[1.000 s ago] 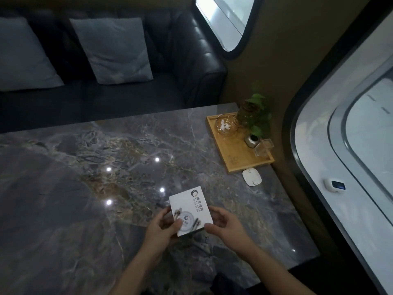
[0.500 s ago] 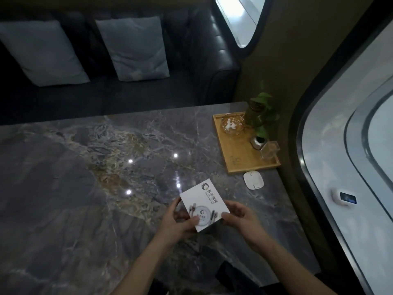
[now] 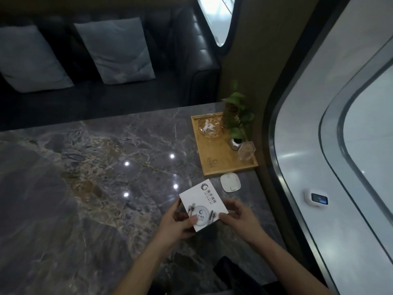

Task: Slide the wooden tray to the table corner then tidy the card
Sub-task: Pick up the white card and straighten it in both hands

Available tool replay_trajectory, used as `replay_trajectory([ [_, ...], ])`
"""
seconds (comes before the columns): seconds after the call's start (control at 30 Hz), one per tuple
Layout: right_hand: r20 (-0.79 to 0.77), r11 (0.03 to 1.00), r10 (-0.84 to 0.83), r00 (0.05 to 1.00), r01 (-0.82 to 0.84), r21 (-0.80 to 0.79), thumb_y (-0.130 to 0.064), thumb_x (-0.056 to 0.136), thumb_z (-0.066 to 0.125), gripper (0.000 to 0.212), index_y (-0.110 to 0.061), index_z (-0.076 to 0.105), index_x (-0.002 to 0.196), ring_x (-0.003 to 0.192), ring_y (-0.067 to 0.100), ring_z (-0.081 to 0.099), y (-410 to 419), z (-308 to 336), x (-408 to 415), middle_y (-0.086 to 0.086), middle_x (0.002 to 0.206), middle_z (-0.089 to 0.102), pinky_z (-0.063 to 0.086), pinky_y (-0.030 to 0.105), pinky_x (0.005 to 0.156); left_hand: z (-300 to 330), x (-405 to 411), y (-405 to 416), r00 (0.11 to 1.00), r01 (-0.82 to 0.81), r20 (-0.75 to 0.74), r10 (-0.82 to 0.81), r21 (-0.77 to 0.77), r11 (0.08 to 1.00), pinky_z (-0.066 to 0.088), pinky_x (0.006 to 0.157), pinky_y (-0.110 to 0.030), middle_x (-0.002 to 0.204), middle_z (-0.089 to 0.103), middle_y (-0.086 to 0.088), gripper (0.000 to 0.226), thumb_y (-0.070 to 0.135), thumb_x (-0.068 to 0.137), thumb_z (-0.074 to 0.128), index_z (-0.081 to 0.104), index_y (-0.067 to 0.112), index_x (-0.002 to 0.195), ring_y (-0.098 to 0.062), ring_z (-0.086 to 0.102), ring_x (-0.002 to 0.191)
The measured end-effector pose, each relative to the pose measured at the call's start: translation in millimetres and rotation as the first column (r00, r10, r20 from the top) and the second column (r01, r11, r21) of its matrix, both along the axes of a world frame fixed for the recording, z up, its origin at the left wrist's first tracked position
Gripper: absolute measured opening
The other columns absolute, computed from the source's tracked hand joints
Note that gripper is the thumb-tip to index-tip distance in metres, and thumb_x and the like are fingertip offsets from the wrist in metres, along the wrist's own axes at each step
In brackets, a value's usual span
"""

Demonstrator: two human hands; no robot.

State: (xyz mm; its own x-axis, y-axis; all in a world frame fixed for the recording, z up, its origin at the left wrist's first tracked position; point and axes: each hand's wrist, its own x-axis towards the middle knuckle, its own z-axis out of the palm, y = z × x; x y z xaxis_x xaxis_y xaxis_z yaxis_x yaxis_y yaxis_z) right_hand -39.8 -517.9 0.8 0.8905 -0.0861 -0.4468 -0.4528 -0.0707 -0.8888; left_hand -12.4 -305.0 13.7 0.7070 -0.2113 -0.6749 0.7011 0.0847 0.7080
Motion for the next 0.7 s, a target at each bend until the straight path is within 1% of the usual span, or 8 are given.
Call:
replay_trajectory([
  [0.1,0.059,0.995,0.026,0.998,-0.020,-0.103,0.000,0.083,0.071,0.045,-0.024,0.055,0.118,0.098,0.003,0.066,-12,7,0,-0.009,0.113,0.065,0.055,0.021,0.074,-1,5,-19,1.000,0.021,-0.003,-0.021,0.020,1.000,0.063,0.069,-0.040,0.107,0.072,-0.004,0.068,-0.003,0.080,0.076,0.054,0.033,0.133,-0.023,0.074,0.093],
  [0.17,0.110,0.981,0.060,0.992,-0.038,-0.191,-0.005,0.082,0.073,0.048,-0.036,0.055,0.115,0.104,0.003,0.063,-22,9,0,-0.016,0.113,0.064,0.056,0.022,0.080,-2,8,-36,0.999,0.041,0.006,-0.041,0.039,0.998,0.061,0.061,-0.032,0.103,0.072,0.000,0.059,-0.003,0.082,0.074,0.056,0.035,0.124,-0.018,0.073,0.089],
  [0.23,0.150,0.962,0.077,0.986,-0.034,-0.270,-0.007,0.082,0.073,0.053,-0.045,0.051,0.112,0.105,-0.004,0.060,-29,12,-1,-0.024,0.111,0.062,0.052,0.016,0.082,-3,12,-52,0.998,0.057,0.018,-0.058,0.060,0.997,0.059,0.057,-0.027,0.102,0.073,0.002,0.054,-0.003,0.084,0.072,0.057,0.033,0.122,-0.016,0.072,0.089],
  [0.33,0.195,0.929,0.103,0.975,-0.024,-0.370,-0.010,0.083,0.072,0.056,-0.048,0.046,0.114,0.105,-0.016,0.054,-43,13,-1,-0.030,0.113,0.056,0.044,0.005,0.084,-9,18,-77,0.997,0.071,0.024,-0.072,0.066,0.995,0.059,0.058,-0.026,0.105,0.073,0.001,0.055,-0.005,0.085,0.070,0.058,0.028,0.127,-0.016,0.071,0.091],
  [0.4,0.206,0.898,0.142,0.968,-0.038,-0.439,-0.011,0.084,0.071,0.054,-0.042,0.046,0.120,0.107,-0.018,0.050,-54,11,-1,-0.026,0.117,0.054,0.041,0.002,0.088,-13,23,-93,0.996,0.081,0.040,-0.084,0.073,0.994,0.058,0.057,-0.025,0.106,0.073,0.001,0.055,-0.006,0.086,0.069,0.057,0.028,0.128,-0.013,0.072,0.089],
  [0.53,0.111,0.817,0.225,0.968,-0.126,-0.564,-0.015,0.086,0.066,0.055,-0.022,0.045,0.136,0.125,0.007,0.045,-73,-3,-1,-0.003,0.142,0.042,0.047,0.034,0.103,-26,32,-121,0.989,0.114,0.076,-0.123,0.114,0.987,0.060,0.064,-0.028,0.111,0.074,0.000,0.053,-0.004,0.086,0.069,0.060,0.032,0.124,-0.015,0.072,0.095],
  [0.63,0.068,0.766,0.244,0.967,-0.149,-0.626,-0.017,0.088,0.063,0.057,-0.022,0.042,0.141,0.142,0.018,0.028,-78,-7,2,0.001,0.157,0.023,0.033,0.039,0.114,-35,38,-136,0.980,0.136,0.119,-0.160,0.185,0.973,0.060,0.087,-0.045,0.115,0.075,0.002,0.055,0.002,0.084,0.072,0.062,0.032,0.129,-0.020,0.071,0.106],
  [0.7,0.052,0.740,0.259,0.965,-0.163,-0.652,-0.018,0.089,0.061,0.058,-0.023,0.039,0.142,0.145,0.015,0.016,-81,-10,5,-0.002,0.160,0.013,0.024,0.035,0.118,-41,42,-146,0.972,0.146,0.146,-0.184,0.236,0.961,0.059,0.090,-0.048,0.113,0.076,0.006,0.054,0.005,0.083,0.074,0.064,0.038,0.124,-0.018,0.072,0.106],
])
